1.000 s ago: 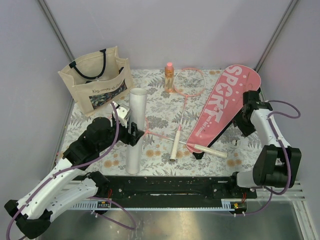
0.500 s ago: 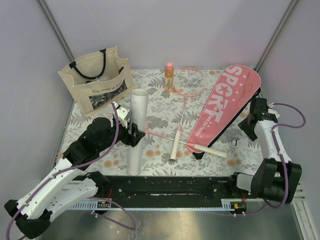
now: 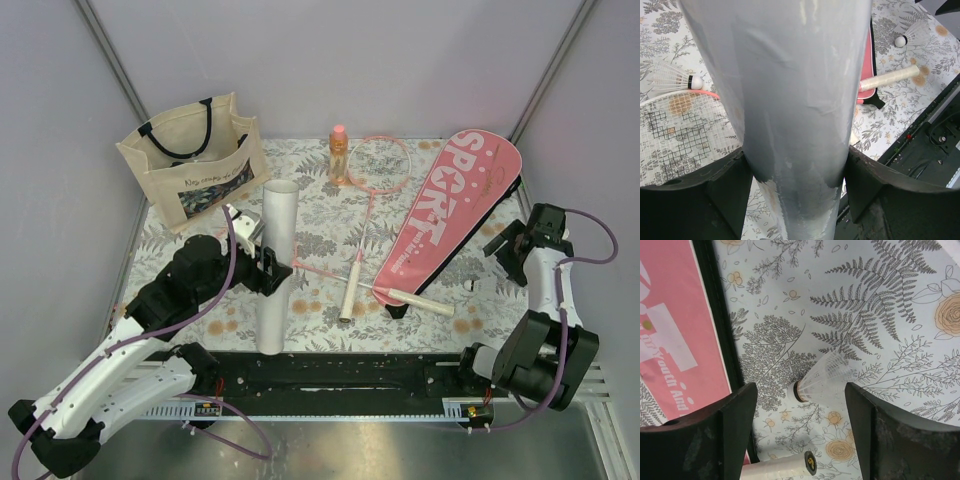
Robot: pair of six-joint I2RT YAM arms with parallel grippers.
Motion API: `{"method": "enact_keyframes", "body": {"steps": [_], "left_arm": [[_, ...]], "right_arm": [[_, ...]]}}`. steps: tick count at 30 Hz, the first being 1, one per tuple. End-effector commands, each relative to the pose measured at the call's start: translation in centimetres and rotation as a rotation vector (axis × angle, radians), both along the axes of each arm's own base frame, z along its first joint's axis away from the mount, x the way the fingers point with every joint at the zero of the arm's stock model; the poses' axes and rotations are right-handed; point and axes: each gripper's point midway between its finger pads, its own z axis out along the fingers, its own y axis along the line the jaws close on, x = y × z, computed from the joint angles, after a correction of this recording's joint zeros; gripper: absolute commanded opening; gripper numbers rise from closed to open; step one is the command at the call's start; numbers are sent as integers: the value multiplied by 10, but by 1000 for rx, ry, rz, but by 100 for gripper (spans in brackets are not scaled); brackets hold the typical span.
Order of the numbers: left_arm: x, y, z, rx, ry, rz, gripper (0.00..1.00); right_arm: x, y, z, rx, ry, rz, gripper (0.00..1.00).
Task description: Pack up the badminton gear
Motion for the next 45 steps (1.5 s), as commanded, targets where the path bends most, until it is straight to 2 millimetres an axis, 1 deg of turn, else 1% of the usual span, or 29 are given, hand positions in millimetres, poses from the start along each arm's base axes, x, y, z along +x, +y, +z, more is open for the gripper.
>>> {"method": "enact_keyframes", "body": {"steps": [1, 2, 5, 9, 13, 16, 17, 22, 24, 27, 35, 37, 40, 41, 42, 45], "left_arm": [[-2, -9, 46, -115, -99, -33, 59], [-3, -9, 47, -117, -100, -36, 59], [-4, -10, 48, -120, -101, -45, 59], [-7, -10, 51, -128, -110, -50, 59], [-6, -8, 52, -129, -118, -38, 59], [-7, -8, 52, -128, -117, -43, 59], [-8, -8, 54, -135, -121, -49, 59], [-9, -9, 54, -137, -119, -49, 59], [-9, -9, 54, -138, -119, -52, 59], [-10, -9, 53, -138, -118, -55, 59], [-11, -9, 53, -139, -123, -58, 59], [-11, -9, 53, -139, -123, -54, 59], [-12, -9, 52, -137, -125, -57, 59], [-12, -9, 52, -136, -124, -57, 59], [-13, -9, 51, -137, -125, -60, 59], [-14, -13, 50, -143, -137, -80, 58]], "right_arm": [[2, 0, -8, 39, -10, 43, 80], [0, -2, -12, 40, 5, 39, 80], [2, -4, -18, 52, 26, 40, 82], [4, 0, -27, 90, 38, 57, 83], [6, 8, -35, 137, 42, 88, 80], [10, 17, -33, 181, 19, 119, 74], [11, 20, -31, 191, 8, 129, 70], [9, 27, -28, 220, -5, 142, 46], [8, 28, -27, 224, -5, 142, 39], [6, 30, -28, 233, 4, 141, 34], [0, 35, -27, 253, 19, 133, 29], [-2, 37, -29, 260, 22, 137, 27], [-4, 38, -25, 259, 17, 144, 13], [-3, 39, -22, 258, 11, 149, 5], [-2, 40, -18, 261, 0, 155, 0], [3, 42, 0, 254, -54, 168, 0]]}}
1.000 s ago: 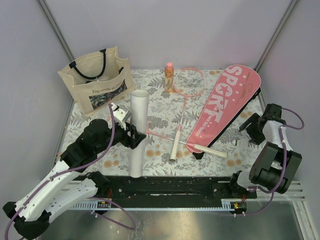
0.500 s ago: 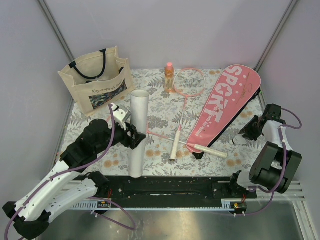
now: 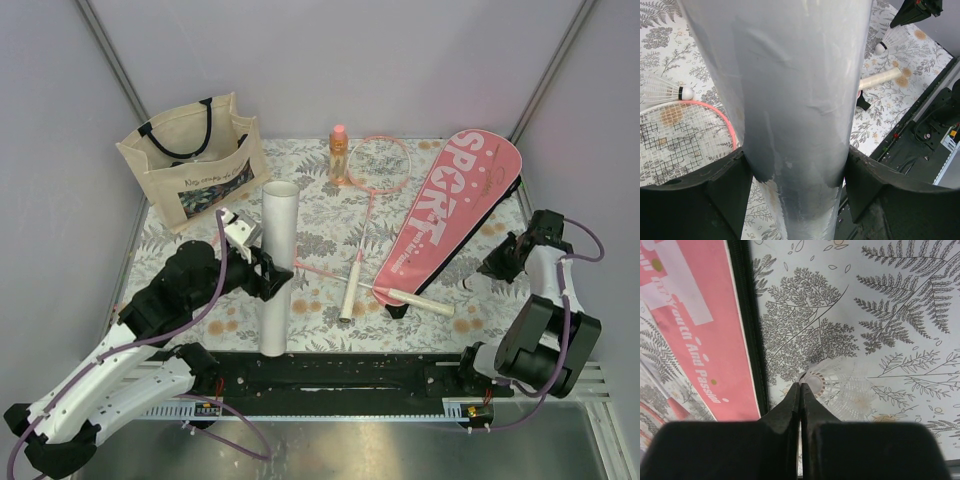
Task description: Pack up the badminton gear
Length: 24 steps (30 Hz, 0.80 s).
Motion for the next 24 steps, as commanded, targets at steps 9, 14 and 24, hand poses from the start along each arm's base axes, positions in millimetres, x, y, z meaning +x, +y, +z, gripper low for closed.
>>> {"method": "enact_keyframes", "body": {"steps": [9, 14, 24], "left_arm": [[-6, -25, 30, -82, -138, -151, 57], [-12, -36, 26, -56, -146, -242, 59], [0, -32, -2, 193, -216, -272, 59]], "right_arm": [[39, 17, 151, -48, -372, 48, 0], [60, 71, 235, -78, -565, 245, 0], [8, 215, 352, 57, -936, 774, 0]]}}
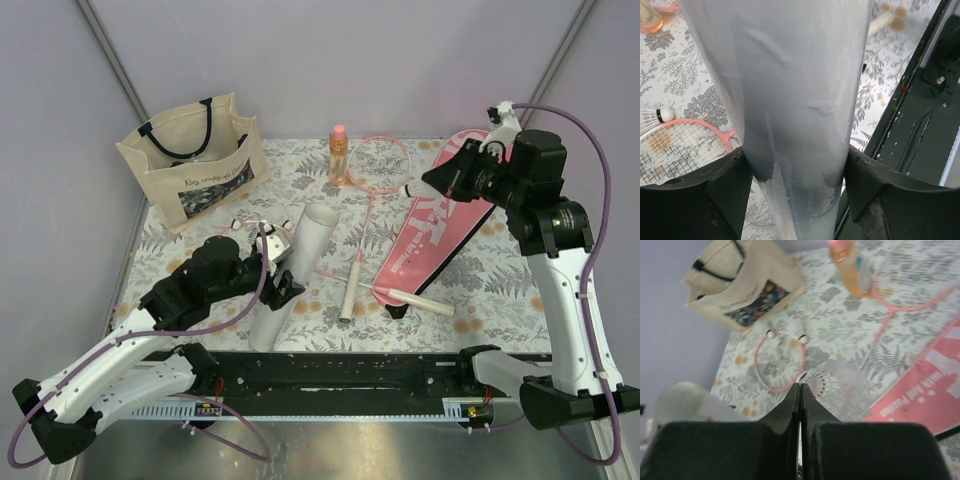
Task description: Pack up the badminton gear
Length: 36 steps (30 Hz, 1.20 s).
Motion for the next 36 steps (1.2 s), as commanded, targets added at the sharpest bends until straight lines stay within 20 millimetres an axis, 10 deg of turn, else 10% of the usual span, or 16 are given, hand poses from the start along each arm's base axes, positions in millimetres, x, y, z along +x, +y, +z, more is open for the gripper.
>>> {"method": "enact_keyframes", "body": {"steps": [1, 10, 36], "left_arm": [[11, -5, 21, 69, -151, -35, 59], [23, -15, 8, 232, -178, -54, 59], [9, -38, 19, 175, -203, -157, 59]], "right_arm": [[-45, 48, 41, 38, -148, 225, 0], [-92, 106, 60, 100, -213, 521, 0], [-107, 169, -11, 206, -28, 739, 0]]}}
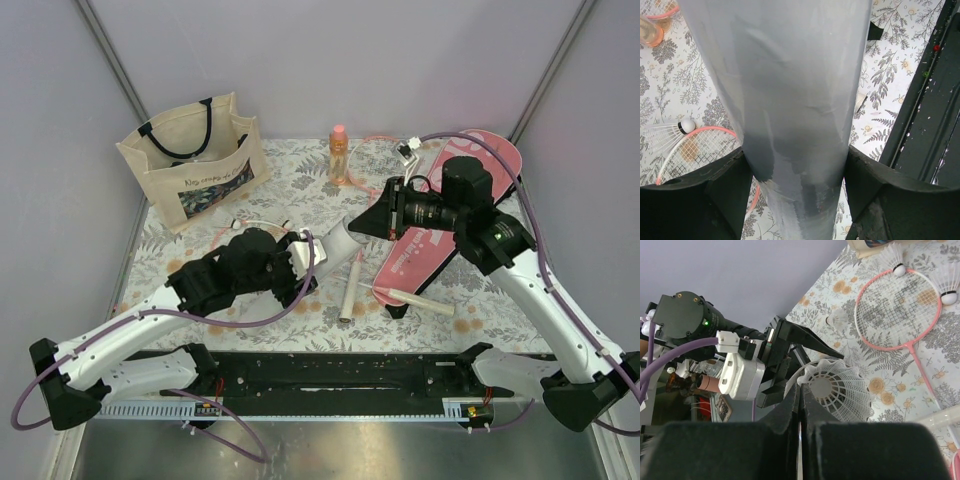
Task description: Pack up the badminton gear
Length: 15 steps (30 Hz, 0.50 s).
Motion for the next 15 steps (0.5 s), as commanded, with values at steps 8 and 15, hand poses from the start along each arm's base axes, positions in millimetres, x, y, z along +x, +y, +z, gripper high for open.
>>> {"method": "enact_keyframes", "body": {"steps": [8, 15], "left_arm": [[5, -15, 42, -132, -106, -34, 58], [5, -16, 43, -142, -108, -32, 57]], "right_arm": [[-7, 20, -7, 34, 38, 75, 0], [-9, 24, -7, 52, 81, 90, 15]]}}
